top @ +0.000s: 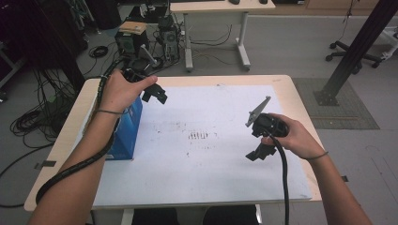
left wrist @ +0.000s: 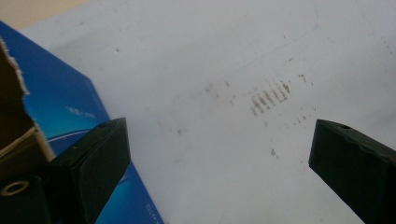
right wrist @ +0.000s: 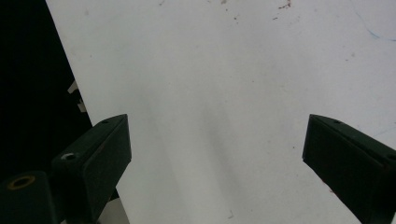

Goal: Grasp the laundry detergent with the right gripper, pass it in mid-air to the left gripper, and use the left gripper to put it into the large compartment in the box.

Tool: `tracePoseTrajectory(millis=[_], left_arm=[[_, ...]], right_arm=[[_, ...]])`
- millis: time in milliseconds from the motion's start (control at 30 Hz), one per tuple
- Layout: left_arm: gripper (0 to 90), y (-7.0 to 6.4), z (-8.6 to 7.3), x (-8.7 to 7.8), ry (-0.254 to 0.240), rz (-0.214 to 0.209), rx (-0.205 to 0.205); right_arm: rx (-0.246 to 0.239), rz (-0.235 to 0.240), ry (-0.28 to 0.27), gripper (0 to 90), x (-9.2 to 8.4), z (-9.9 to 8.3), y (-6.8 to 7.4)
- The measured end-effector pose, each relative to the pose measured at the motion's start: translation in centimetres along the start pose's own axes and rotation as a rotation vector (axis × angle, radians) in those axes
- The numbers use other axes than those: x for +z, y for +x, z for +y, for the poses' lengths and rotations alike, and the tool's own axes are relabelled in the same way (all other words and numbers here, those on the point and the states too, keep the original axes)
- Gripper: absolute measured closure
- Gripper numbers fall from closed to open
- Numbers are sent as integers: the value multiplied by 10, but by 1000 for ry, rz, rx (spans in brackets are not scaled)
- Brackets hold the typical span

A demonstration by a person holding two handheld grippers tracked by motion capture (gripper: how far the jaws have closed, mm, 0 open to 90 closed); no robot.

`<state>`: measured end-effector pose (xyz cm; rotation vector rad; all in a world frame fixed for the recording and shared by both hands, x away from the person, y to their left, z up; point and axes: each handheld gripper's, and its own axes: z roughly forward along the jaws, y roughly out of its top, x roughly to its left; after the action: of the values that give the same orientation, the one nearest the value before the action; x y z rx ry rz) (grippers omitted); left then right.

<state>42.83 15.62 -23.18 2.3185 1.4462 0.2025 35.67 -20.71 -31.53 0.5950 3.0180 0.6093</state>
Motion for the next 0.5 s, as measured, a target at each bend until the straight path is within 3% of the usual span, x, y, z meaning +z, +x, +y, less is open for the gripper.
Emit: tracePoseTrajectory(millis=[100, 200, 233, 500], left_arm=[[61, -2, -1, 16, 26, -12, 13], [62, -2, -2, 19, 27, -14, 13], [62, -2, -4, 29, 45, -15, 21], [66, -7, -7, 44, 60, -15, 42]], right_arm=[[27, -10, -1, 79, -7, 0, -4], [35, -16, -4, 79, -11, 0, -5], [44, -25, -2, 79, -15, 0, -6], [78, -51, -13, 78, -26, -2, -9]])
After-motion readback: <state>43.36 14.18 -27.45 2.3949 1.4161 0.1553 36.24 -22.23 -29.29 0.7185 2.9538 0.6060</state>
